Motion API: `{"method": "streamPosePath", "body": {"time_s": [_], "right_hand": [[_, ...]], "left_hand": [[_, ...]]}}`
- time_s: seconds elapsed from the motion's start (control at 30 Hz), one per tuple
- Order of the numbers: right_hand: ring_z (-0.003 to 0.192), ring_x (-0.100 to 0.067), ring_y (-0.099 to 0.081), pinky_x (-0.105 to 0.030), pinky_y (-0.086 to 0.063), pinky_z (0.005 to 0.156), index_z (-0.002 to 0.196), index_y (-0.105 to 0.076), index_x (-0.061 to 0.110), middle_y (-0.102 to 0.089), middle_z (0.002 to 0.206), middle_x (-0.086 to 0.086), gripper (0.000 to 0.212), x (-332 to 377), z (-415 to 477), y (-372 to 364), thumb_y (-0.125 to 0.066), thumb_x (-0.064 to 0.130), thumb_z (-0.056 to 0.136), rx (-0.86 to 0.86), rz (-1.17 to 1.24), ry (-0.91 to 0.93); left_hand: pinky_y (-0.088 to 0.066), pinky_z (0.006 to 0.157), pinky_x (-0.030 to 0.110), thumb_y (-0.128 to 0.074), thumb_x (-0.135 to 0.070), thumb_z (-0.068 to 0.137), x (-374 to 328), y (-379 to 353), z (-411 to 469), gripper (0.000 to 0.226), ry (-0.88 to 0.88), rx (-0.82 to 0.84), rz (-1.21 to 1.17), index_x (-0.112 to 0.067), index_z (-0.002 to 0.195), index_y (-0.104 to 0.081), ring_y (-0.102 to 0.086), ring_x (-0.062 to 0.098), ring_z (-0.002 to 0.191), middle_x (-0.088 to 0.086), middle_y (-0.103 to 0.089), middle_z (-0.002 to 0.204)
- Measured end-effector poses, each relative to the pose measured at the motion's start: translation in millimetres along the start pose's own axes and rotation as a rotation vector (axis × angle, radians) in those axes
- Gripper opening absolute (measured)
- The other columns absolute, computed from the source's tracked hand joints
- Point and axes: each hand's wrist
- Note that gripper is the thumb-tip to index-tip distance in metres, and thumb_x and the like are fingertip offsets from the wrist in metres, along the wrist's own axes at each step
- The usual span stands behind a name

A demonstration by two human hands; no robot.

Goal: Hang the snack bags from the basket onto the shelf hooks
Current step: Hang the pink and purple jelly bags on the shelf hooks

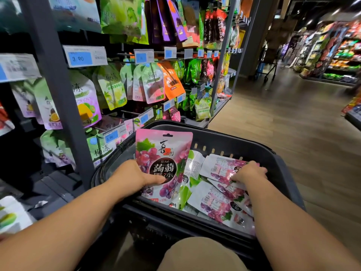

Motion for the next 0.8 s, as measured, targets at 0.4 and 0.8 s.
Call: {"method": "streamPosePath", "body": {"time_s": [0.4,0.8], "right_hand": [[0.082,-0.019,-0.058,-0.029,-0.044,0.062,0.098,-0.063,0.017,-0.066,0.098,-0.006,0.028,-1.9,-9.0,14.1,-0.083,0.021,0.078,-0.043,0.438,0.186],[0.072,-0.014,-0.055,-0.028,-0.043,0.058,0.082,-0.066,0.014,-0.063,0.085,0.001,0.016,11.3,-35.8,29.0,-0.079,0.022,0.08,-0.133,0.753,0.399]], "left_hand": [[-0.057,0.086,0.045,-0.087,-0.068,0.031,5.1,-0.1,3.7,0.077,-0.015,0.009,-0.025,-0.016,0.086,-0.077,-0.072,0.02,0.08,0.0,-0.077,0.079],[-0.058,0.082,0.042,-0.09,-0.06,0.043,3.1,-0.9,2.2,0.064,0.017,0.001,0.016,-0.013,0.083,-0.076,-0.072,0.021,0.076,0.002,-0.076,0.075]]}}
Point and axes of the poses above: each hand's wrist, its own z-axis towards the middle knuckle, its own y-axis out of the back of the hand, x = y × z
